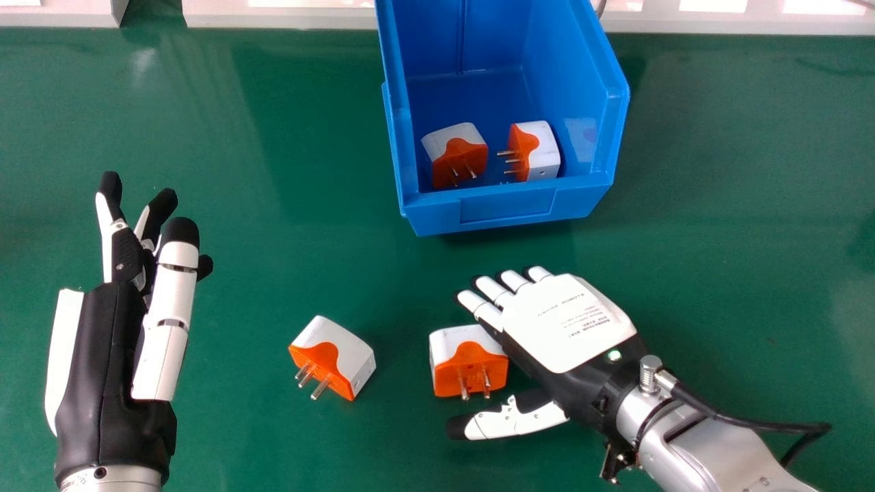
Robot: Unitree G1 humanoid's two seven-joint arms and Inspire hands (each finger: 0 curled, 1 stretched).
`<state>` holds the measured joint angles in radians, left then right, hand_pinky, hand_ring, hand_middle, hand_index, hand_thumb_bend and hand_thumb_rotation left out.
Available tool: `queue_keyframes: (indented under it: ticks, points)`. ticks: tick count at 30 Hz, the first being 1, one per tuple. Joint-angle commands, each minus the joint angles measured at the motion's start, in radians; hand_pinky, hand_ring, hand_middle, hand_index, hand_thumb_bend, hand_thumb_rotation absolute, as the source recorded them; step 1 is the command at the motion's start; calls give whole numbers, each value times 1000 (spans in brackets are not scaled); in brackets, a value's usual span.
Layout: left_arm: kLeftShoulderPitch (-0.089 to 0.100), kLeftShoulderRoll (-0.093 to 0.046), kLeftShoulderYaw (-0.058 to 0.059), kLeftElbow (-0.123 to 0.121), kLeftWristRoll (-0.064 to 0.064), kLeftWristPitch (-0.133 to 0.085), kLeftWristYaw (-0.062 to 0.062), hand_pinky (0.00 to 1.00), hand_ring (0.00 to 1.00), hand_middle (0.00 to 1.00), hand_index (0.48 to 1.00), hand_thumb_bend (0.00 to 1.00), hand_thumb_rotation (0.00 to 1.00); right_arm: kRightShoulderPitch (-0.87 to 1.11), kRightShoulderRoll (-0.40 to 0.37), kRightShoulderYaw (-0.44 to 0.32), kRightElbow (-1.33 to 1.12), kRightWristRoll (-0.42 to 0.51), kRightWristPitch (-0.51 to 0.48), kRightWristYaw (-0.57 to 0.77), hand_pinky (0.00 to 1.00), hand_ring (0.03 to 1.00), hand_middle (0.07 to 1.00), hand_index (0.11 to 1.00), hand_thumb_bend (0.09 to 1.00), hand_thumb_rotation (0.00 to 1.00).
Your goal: Pick all objects and put in blue box
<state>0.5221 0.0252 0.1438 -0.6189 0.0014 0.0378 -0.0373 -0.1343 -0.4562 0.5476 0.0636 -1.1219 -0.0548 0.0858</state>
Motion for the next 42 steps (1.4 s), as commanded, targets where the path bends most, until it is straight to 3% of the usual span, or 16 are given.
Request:
queue_keyframes:
  ticks: [1,2,3,4,5,8,11,13,26,42]
  points:
    - [1,2,5,-31,0,0,7,845,927,962,969,358,876,-32,-9,5,30,-5,-31,-53,706,757,766,756,444,888]
    - [2,2,5,-32,0,0,7,845,926,962,969,358,875,-39,-9,4,44,2,-39,-65,693,746,757,748,440,886]
    - [1,2,5,-33,0,2,8,844,926,962,969,357,875,-43,-3,-1,58,19,-48,-77,635,676,681,670,418,852]
    - [1,2,5,-34,1,4,9,843,926,962,969,356,875,-43,7,-12,76,50,-61,-93,568,595,598,584,404,780]
    - [0,2,5,-35,1,5,9,843,926,962,969,356,875,-43,14,-18,88,72,-70,-105,477,492,503,529,418,616]
    - [-2,4,5,-33,2,7,10,843,926,962,969,356,875,-52,20,-35,138,134,-129,-172,477,492,503,529,418,616]
    - [-2,4,3,-35,6,9,13,843,925,960,969,355,875,-63,-3,-37,132,138,-155,-173,265,296,321,492,468,300]
    - [-1,3,3,-34,7,8,14,842,923,958,969,355,875,-65,-13,-34,120,128,-150,-162,212,253,284,480,482,199]
    - [-5,9,2,-34,9,10,16,842,923,957,969,353,875,-61,-14,-43,106,175,-153,-126,194,237,303,481,488,147]
    - [2,15,7,-39,5,12,12,833,922,957,969,360,876,-38,-25,-54,57,170,-132,-127,291,343,403,477,485,146]
